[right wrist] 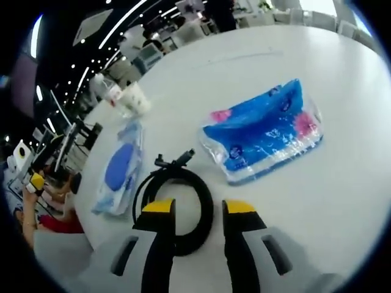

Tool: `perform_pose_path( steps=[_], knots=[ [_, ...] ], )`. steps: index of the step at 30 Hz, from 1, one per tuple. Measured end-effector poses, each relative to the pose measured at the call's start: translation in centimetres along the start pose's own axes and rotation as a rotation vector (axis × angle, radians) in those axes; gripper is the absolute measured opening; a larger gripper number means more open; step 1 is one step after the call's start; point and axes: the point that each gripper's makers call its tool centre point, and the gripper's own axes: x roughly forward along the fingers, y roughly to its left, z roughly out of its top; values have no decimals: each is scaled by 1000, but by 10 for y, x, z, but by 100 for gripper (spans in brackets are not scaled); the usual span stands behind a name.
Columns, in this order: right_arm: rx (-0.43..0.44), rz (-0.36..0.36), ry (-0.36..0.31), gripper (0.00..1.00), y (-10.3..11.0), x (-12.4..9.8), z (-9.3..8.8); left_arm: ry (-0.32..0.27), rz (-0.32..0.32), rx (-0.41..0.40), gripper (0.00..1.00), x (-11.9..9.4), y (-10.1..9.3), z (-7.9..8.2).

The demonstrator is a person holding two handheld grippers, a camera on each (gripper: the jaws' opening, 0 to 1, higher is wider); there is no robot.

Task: Arrange the tabletop items into an orderly group along one side of the table until the central work area is clear of visible clutter.

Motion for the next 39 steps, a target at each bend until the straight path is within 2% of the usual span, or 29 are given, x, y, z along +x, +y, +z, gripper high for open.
perform_pose_path(
  steps=[4, 8, 13, 15, 20, 24, 27, 30, 32, 33, 37, 39],
  knots=[
    [-14, 14, -8, 45, 3, -4, 2, 2, 6, -1, 93, -2, 0, -1],
    [-55, 29, -50, 53, 3, -11, 12, 3, 0, 13, 95, -3, -3, 0],
    [-89, 67, -117, 76, 6, -20, 27, -36, -14, 0, 98, -4, -7, 7],
    [-110, 78, -155, 84, 8, -25, 35, -30, -9, 7, 98, -4, -7, 6],
    [-127, 75, -201, 99, 4, -32, 47, -17, -6, 4, 98, -3, -7, 4],
    [-151, 67, -239, 99, -2, -36, 56, -10, 11, -1, 99, -4, -4, 2],
    [-131, 61, -259, 99, -10, -39, 63, -9, 16, 2, 99, -5, -3, 2],
    [-126, 49, -301, 99, -17, -43, 73, -12, 17, -3, 99, -6, -3, 2],
    [-165, 8, -380, 99, -28, -50, 92, -9, 21, 1, 99, -7, -3, 1],
    [-175, -4, -399, 99, -31, -52, 96, -6, 17, 2, 99, -7, -3, 0],
    [-173, -19, -453, 99, -41, -58, 112, 9, 15, 9, 99, -6, -5, -3],
    [-184, -35, -458, 99, -44, -57, 115, 11, 14, 10, 99, -6, -5, -3]
  ],
)
